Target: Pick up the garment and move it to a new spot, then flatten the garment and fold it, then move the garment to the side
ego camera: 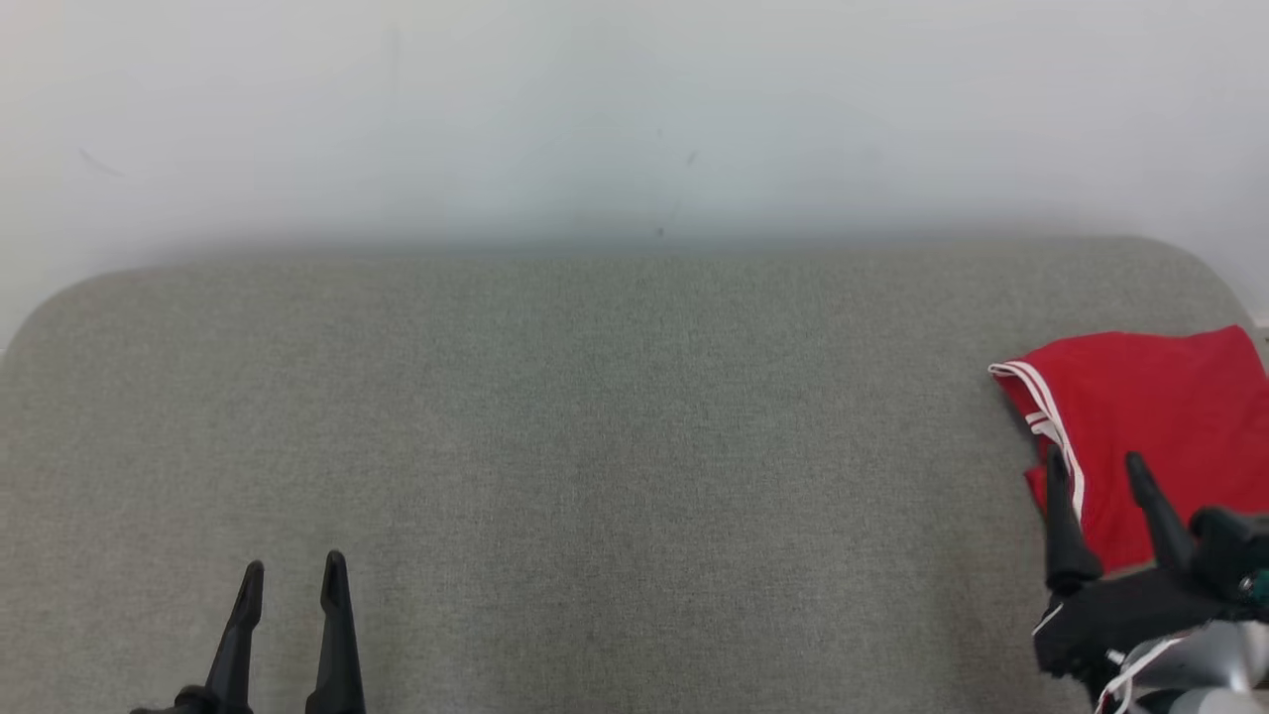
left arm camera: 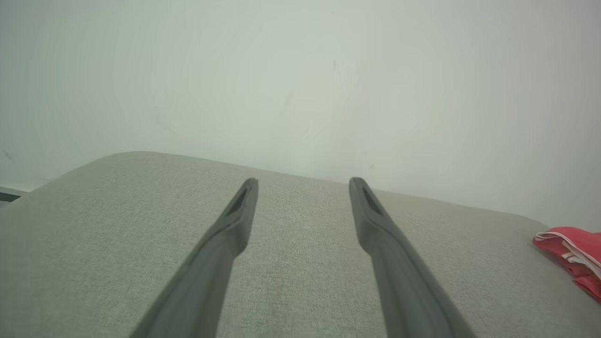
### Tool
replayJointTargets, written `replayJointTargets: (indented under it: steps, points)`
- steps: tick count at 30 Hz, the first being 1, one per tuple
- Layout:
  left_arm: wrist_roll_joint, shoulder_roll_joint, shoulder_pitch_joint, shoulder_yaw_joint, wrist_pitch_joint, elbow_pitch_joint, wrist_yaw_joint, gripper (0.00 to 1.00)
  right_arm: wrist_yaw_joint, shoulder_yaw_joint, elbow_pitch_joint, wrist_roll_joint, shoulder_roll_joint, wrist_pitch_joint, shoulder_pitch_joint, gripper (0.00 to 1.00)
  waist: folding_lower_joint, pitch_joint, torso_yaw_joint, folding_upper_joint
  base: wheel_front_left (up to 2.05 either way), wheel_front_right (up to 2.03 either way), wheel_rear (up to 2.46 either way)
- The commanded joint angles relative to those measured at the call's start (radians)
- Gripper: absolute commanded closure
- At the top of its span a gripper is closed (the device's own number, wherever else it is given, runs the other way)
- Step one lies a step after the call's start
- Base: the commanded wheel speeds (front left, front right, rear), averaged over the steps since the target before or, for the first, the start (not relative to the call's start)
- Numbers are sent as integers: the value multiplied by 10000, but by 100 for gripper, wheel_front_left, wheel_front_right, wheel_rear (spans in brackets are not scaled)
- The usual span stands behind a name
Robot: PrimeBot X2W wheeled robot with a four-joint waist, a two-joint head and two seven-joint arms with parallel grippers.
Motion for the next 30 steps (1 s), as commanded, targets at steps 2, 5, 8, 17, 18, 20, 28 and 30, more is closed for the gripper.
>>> replayJointTargets:
  steps: [2,5,8,17,18,20,28,30]
  points:
    - [38,-29,201,101,-23,33,-7,0,-27,320,-133,327,97,-361,395,0,2,-407,68,1,0,0,0]
    - [57,-39,331,185,-23,86,-7,0,-27,813,-120,634,126,-628,788,0,2,-495,95,1,0,0,0]
    - [83,-39,319,215,-23,167,-7,0,-27,1164,75,1002,123,-865,1023,0,2,-565,140,1,0,0,0]
    - [166,-42,526,76,-23,533,-7,0,-25,1651,651,1102,129,-1375,1289,0,2,-688,194,1,0,0,0]
    - [159,-41,550,89,-23,565,-8,0,-27,1674,706,1076,129,-1398,1325,0,2,-692,195,1,0,0,0]
    - [165,-42,548,113,-23,596,-7,0,-27,1724,824,1050,130,-1473,1358,0,2,-691,191,1,0,0,0]
    - [105,-41,580,144,-23,689,-7,0,-27,1987,1207,1066,129,-1670,1109,0,2,-647,187,1,0,0,0]
    - [98,-43,582,159,-23,697,-9,0,-27,2028,1241,1059,131,-1684,1087,0,2,-639,180,1,0,0,0]
